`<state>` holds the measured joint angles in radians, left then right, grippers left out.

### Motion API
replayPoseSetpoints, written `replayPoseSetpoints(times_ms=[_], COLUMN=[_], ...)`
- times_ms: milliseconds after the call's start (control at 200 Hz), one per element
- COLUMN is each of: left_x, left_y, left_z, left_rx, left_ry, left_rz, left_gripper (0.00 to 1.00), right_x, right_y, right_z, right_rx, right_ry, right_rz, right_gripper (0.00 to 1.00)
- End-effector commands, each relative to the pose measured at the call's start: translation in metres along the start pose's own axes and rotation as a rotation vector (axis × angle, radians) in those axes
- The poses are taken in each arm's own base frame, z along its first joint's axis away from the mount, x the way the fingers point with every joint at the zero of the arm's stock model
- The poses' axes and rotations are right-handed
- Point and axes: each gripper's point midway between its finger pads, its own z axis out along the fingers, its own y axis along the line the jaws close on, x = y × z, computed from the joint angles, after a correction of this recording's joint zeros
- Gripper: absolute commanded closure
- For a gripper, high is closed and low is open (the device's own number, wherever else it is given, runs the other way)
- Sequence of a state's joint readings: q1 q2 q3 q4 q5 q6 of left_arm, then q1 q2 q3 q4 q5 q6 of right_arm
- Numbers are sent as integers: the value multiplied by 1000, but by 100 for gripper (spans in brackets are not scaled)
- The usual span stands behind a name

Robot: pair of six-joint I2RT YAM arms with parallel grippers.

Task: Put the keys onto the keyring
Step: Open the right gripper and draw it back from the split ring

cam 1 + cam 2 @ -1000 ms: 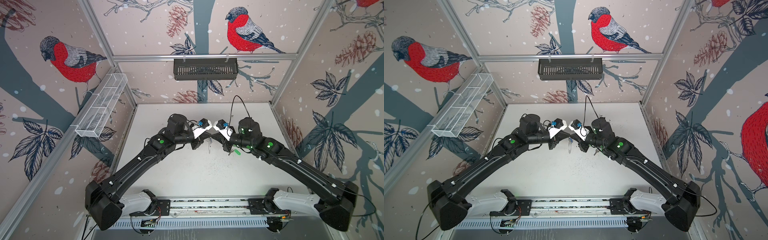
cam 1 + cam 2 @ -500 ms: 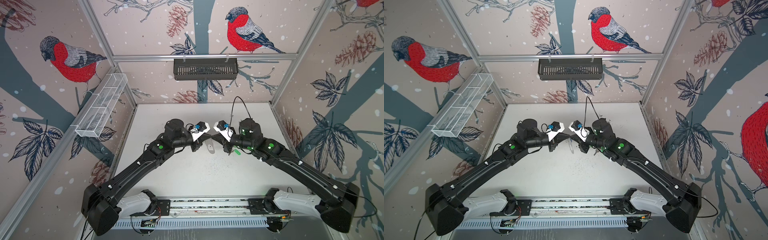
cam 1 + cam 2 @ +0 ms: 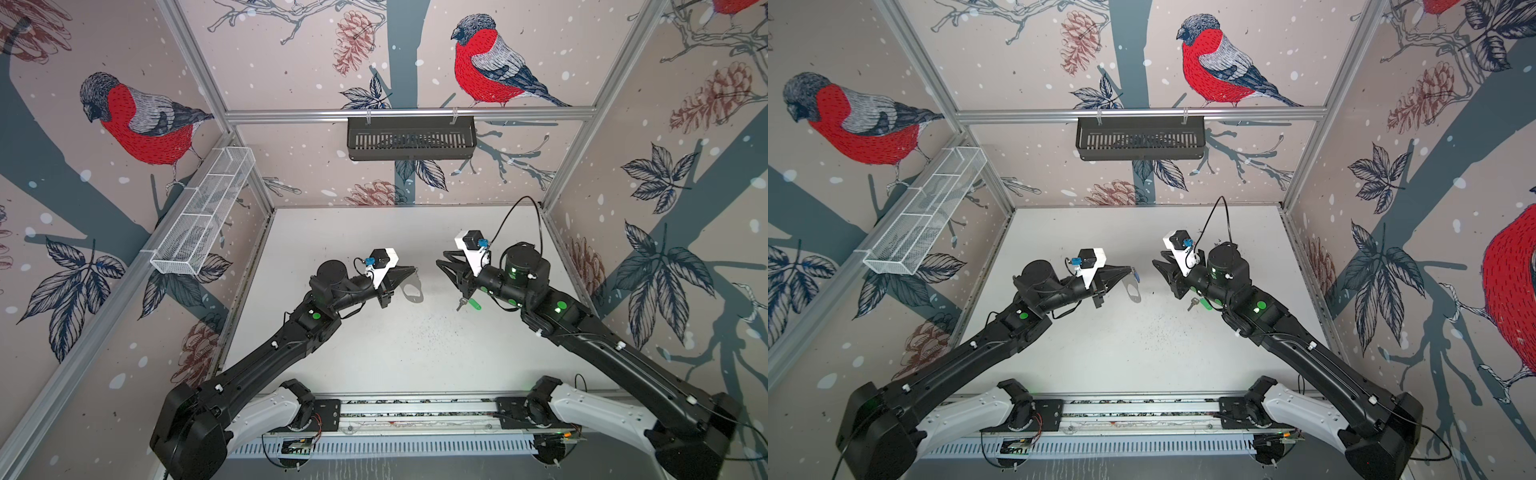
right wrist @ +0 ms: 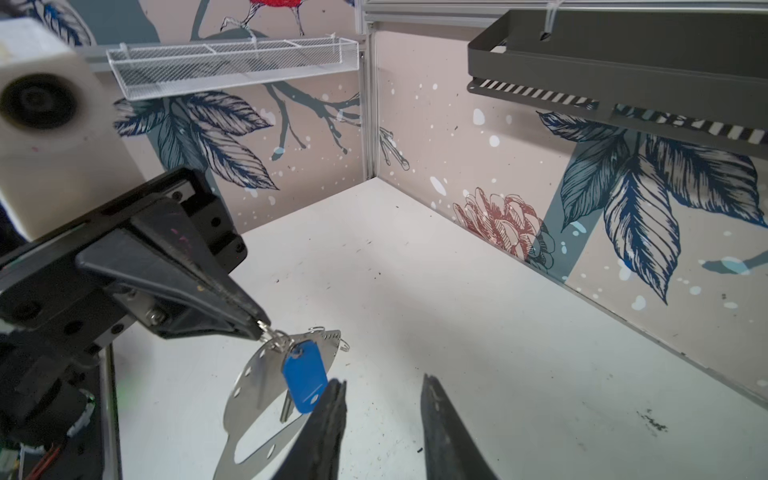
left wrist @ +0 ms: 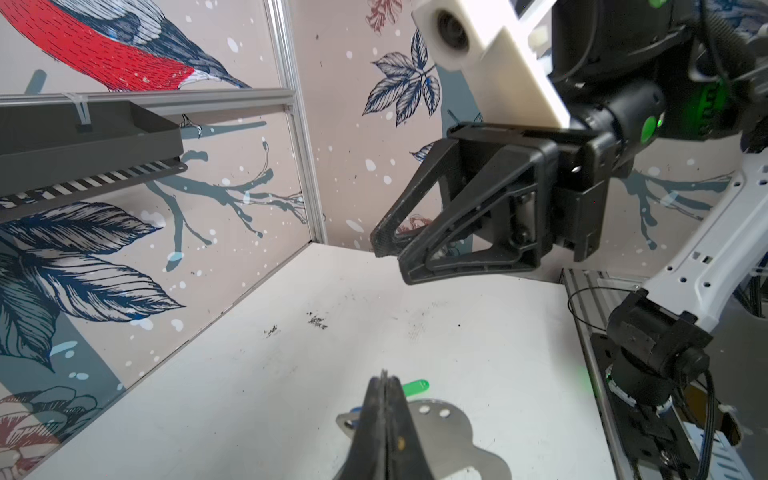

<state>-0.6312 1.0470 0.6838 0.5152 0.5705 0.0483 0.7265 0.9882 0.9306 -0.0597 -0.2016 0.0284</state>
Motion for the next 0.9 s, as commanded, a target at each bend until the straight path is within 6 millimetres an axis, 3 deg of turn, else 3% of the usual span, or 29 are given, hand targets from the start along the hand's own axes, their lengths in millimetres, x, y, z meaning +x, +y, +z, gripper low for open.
replayPoseSetpoints(times_ms=[0, 325, 895], left_x=[-46, -54, -47], left_y=[0, 5, 7], left_z=[-6, -2, 14], left_rx=[-9, -6, 35], left_ry=[-206, -298, -308], left_rz=[41, 15, -30], left_gripper=[100, 100, 100], right_x=[-12, -15, -13], right_y=[-7, -12, 21], right_z=[2, 6, 25], right_rx=[41, 110, 34], right_ry=[-77, -173, -150], right_rz=[83, 174, 134], right_gripper=[67, 66, 67])
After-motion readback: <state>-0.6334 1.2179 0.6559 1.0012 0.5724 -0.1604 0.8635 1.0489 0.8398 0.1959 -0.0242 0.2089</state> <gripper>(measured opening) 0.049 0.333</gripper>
